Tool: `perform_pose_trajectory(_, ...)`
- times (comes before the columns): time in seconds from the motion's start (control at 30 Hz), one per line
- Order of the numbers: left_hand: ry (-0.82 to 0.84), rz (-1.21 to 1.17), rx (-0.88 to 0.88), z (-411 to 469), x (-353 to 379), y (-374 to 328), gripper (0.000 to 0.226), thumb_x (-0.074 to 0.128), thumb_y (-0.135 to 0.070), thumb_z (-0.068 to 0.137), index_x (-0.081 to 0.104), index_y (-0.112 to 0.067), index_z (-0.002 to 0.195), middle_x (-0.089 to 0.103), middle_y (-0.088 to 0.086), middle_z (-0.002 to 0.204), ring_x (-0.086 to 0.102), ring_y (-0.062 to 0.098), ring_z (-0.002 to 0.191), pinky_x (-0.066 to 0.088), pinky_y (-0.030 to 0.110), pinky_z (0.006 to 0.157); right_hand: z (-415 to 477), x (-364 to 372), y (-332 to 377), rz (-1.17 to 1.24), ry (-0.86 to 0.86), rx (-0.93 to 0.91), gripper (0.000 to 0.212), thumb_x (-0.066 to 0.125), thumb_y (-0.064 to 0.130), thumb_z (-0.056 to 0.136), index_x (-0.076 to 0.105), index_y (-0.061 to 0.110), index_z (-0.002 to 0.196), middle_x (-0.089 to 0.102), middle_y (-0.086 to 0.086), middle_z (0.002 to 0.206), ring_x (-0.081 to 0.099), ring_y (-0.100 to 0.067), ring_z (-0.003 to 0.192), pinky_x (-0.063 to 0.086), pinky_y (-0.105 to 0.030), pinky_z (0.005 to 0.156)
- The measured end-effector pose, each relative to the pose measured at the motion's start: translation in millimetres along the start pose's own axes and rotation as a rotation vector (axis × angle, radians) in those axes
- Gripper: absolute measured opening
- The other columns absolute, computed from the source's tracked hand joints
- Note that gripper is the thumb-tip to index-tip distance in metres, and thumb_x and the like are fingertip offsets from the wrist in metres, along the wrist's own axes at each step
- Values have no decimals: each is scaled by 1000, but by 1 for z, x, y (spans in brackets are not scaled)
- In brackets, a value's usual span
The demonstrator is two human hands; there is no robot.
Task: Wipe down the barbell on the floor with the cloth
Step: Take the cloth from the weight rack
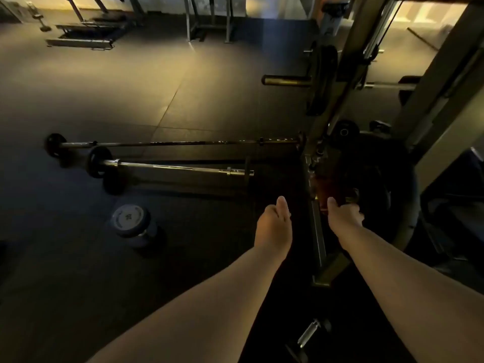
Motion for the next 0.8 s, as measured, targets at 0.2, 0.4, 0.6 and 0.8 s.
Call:
perform_pose_trajectory(0.2, 44, 41, 35, 48, 35, 7, 43, 35, -57, 100, 61, -24, 95, 66, -1, 91, 65, 12, 81, 54, 29, 79, 44, 17, -3, -113, -117, -28, 77, 57, 49, 97, 24, 5, 151, 34, -21, 151, 41, -43, 131, 44, -53, 100)
perform_pose_trajectory(0.4, 166, -10, 96, 73, 60, 11, 35, 40, -48, 102, 58, -21, 88, 55, -4, 79, 50, 2, 61, 41, 17, 55, 73, 37, -8, 28, -93, -78, 62, 62, 35, 98, 32, 8, 145, 56, -19, 128, 62, -37, 107, 48, -39, 74)
perform_pose_trajectory(0.6, 175, 36, 162, 90, 82, 20, 21, 41, -45, 103, 55, -33, 93, 64, 4, 99, 61, 7, 79, 47, 19, 63, 72, 41, -13, 263, 0, -106, 33, 56, 19, 97, 54, 16, 130, 63, -8, 102, 62, -22, 81, 47, -31, 60)
perform_pose_trajectory(0.8, 204, -25, 94, 85, 90, 9, 33, 42, -45, 103, 45, -28, 131, 62, -8, 108, 64, 5, 91, 48, 19, 70, 50, 18, -14, 560, 263, -80, 24, 51, 15, 94, 66, 14, 113, 72, -14, 105, 71, -29, 94, 55, -37, 68)
Point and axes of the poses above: each hand's wrist, its own z-axis towards the middle knuckle, its own x-axis out of the palm, y = z × x, the point moved 1 cm from there along z, towards the middle knuckle
